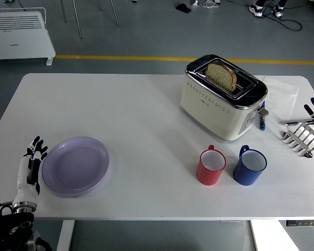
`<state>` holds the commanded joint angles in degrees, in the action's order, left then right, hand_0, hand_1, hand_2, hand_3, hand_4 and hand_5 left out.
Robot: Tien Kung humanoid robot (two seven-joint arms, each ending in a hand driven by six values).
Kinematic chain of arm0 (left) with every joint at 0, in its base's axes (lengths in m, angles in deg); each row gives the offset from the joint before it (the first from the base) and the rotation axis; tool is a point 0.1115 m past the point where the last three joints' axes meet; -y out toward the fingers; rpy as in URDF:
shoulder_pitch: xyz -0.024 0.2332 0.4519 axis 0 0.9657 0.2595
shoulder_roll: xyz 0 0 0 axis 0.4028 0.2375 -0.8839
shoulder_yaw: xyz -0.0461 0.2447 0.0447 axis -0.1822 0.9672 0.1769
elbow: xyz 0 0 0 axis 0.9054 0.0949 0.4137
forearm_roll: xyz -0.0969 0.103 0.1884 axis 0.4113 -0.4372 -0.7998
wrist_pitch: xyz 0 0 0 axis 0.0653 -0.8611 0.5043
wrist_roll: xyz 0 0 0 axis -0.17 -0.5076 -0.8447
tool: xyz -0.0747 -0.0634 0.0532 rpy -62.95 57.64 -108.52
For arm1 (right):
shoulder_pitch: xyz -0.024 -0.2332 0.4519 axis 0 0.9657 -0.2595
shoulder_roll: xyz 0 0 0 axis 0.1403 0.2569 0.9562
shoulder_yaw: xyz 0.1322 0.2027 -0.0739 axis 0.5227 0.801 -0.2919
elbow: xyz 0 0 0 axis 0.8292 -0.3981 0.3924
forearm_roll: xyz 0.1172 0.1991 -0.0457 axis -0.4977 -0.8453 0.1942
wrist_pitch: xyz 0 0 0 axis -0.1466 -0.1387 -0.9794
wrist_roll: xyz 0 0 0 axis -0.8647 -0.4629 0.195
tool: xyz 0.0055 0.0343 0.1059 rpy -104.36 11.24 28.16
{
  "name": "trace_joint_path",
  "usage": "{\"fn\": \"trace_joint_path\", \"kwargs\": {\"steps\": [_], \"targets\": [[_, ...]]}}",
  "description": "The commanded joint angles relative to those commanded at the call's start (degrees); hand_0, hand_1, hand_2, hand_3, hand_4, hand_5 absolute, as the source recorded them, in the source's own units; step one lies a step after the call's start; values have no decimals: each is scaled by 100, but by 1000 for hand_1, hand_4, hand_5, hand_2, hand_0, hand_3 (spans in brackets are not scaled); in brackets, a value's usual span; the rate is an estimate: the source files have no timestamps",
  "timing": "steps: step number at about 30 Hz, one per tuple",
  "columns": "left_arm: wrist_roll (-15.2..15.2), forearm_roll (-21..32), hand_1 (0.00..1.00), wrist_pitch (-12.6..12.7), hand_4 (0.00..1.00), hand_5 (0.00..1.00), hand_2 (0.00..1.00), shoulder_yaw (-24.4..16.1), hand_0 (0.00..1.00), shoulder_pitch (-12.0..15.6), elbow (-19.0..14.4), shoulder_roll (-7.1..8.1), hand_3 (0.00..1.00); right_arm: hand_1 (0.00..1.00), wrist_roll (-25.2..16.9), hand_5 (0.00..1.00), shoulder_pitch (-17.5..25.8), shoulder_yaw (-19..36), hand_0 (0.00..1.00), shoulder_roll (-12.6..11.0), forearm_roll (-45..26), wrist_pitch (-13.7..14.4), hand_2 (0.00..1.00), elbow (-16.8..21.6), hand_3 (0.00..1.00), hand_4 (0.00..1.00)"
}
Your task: Push plate across desktop,pick up the break from the machine,place the break in the plate
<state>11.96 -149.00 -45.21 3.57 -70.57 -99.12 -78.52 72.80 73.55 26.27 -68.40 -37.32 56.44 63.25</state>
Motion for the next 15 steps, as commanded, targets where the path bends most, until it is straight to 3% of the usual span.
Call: {"fn": "trace_joint_path", "kwargs": {"steps": [15], "targets": [[-1, 152, 878, -21, 587, 998, 952, 414, 844, 52, -51, 0, 932, 708, -7, 613, 43, -31, 768, 8, 0, 2, 707, -1, 722, 534]]}}
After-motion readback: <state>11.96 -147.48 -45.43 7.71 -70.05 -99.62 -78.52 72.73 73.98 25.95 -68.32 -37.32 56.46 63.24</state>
